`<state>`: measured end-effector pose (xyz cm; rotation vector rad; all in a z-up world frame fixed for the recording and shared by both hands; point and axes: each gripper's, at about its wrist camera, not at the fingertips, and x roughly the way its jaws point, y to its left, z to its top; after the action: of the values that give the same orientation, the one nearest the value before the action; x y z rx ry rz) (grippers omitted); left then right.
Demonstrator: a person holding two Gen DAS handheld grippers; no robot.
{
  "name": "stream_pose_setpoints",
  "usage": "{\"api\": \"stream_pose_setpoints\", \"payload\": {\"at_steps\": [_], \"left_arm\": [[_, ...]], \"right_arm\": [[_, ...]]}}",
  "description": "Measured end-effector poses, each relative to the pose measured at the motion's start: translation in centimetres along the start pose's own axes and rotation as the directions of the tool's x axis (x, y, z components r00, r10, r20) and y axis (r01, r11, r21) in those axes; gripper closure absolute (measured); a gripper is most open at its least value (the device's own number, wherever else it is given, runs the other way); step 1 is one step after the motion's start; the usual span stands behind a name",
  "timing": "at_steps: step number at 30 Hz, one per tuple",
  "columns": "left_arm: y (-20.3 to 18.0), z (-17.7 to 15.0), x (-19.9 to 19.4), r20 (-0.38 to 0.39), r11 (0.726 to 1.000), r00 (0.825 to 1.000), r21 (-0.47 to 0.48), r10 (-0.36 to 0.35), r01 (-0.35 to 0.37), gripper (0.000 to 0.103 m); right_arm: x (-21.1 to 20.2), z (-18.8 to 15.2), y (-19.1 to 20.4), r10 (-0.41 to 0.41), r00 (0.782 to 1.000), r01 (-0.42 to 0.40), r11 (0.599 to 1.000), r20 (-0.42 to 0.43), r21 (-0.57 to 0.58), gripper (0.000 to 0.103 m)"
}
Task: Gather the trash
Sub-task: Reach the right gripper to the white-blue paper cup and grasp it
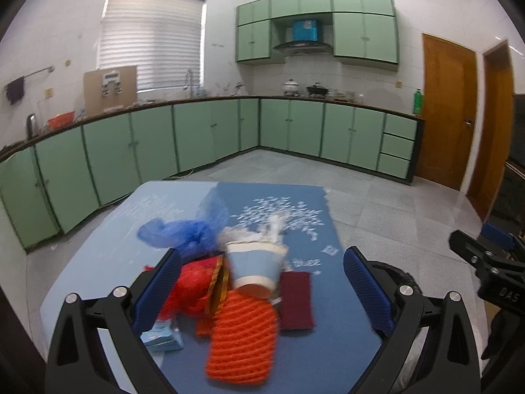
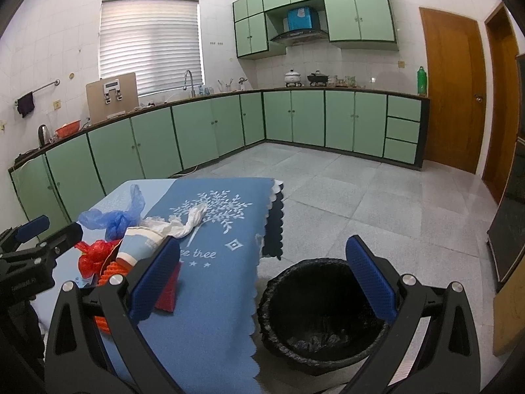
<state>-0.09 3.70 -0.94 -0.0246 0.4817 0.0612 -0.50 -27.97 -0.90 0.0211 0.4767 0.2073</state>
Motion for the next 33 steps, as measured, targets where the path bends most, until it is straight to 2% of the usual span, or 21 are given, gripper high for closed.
{"api": "stream_pose_setpoints", "payload": {"at_steps": [6, 10, 13, 22, 28, 33], "left_arm": [[3.1, -1.0, 0.9, -0.013, 0.994, 0.994, 0.010, 0.110, -0.110, 0.006], [5.2, -1.9, 1.7, -0.025, 0.987, 0.987, 0.010, 0.158, -0.158, 0.008], [6.5, -2.3, 2.3, -0.043, 0.984, 0.983, 0.000, 0.176, -0.176, 0.013], [10.9, -3.7, 3.8, -0.093, 0.970, 0.966, -0.017, 0.242, -0.244, 0.014], [13.5, -4.3, 4.7, -0.119, 0.957, 0.951, -0.025, 0.284, -0.289, 0.016], [14.9, -5.0, 5.4, -0.145, 0.956, 0.949, -0.044, 0.280, -0.289, 0.018]], "right_arm": [[2.2, -0.9, 2.4, 0.046, 0.999, -0.047, 0.999, -0.018, -0.024, 0.005], [3.7, -1.4, 4.0, 0.090, 0.996, -0.090, 0.996, -0.024, -0.018, 0.005], [4.8, -1.6, 5.4, 0.123, 0.992, -0.124, 0.992, -0.034, -0.011, 0.005], [8.6, -1.9, 10.0, 0.178, 0.981, -0.180, 0.983, -0.078, -0.023, 0.005], [11.2, -2.4, 12.2, 0.187, 0.975, -0.190, 0.982, -0.119, -0.013, 0.007], [13.0, -3.0, 14.2, 0.181, 0.972, -0.187, 0.982, -0.149, -0.030, 0.008]]}}
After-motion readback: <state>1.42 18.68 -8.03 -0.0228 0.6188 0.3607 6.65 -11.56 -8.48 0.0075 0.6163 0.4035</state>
